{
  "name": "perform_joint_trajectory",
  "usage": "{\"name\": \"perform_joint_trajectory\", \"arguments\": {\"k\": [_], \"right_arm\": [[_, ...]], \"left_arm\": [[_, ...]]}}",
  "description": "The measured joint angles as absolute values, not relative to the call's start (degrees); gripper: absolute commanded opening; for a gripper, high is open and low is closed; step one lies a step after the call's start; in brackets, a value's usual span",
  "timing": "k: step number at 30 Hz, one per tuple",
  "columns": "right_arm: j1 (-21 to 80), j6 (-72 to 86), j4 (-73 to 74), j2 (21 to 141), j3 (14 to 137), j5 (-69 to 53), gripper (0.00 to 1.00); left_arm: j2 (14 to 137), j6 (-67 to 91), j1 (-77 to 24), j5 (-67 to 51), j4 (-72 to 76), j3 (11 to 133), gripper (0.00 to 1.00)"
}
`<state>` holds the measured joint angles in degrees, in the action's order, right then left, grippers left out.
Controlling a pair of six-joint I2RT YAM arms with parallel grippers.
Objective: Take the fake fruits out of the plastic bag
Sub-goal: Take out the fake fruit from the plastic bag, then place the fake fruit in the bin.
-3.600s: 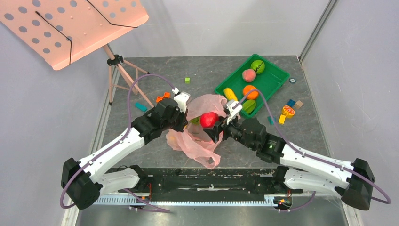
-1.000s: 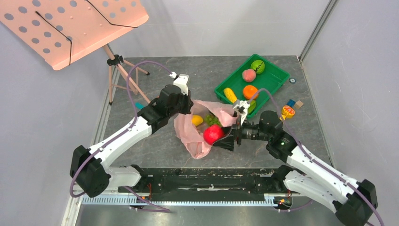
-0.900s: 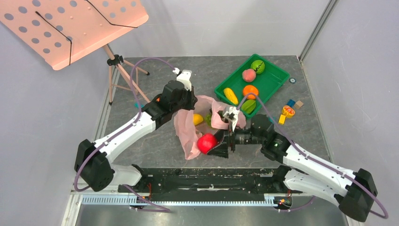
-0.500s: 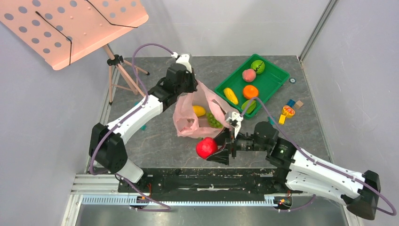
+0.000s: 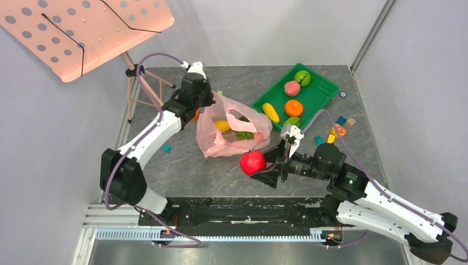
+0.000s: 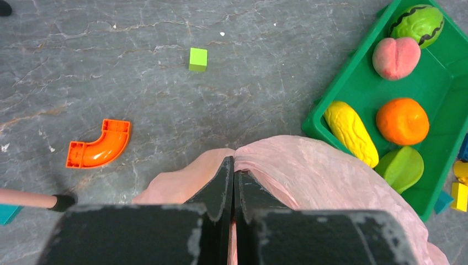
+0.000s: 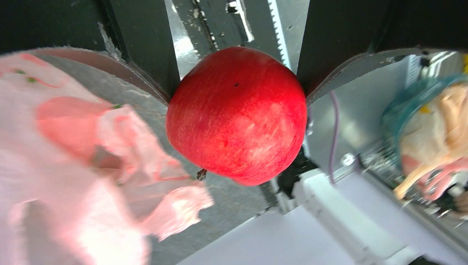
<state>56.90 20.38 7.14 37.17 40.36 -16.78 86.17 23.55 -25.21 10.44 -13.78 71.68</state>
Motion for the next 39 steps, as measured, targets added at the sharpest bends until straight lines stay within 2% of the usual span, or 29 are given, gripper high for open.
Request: {"name": "perform_joint_trajectory", "arguments": {"k": [6, 13, 22, 30, 33, 39], "right_arm": [[56.9, 19.2, 15.3, 39.4, 46.5, -2.3, 0.72], [53.5, 17.0, 21.8, 48.4, 55.3, 10.5, 0.71], [36.5, 14.0, 23.0, 56.9, 56.5, 13.5, 0.72], [23.8, 11.8, 18.8, 67.7, 56.9, 9.4, 0.72], [21.3, 10.7, 16.9, 72.3, 57.5, 8.1, 0.72], [19.6, 8.2, 14.3, 82.8, 62.5, 6.0, 0.71]], "left_arm": [[77.5, 23.5, -25.3, 10.5, -16.5, 66.8, 0.02], [67.9, 22.3, -25.7, 10.2, -22.7, 63.7, 0.02], [60.2, 20.9, -27.5, 9.9, -28.4, 57.5, 0.02], [54.3, 20.5, -27.5, 8.8, -27.7, 50.5, 0.03], [54.2, 20.2, -27.3, 8.8, -27.3, 50.2, 0.05], [53.9, 18.3, -26.7, 8.4, -26.4, 49.2, 0.02]]}}
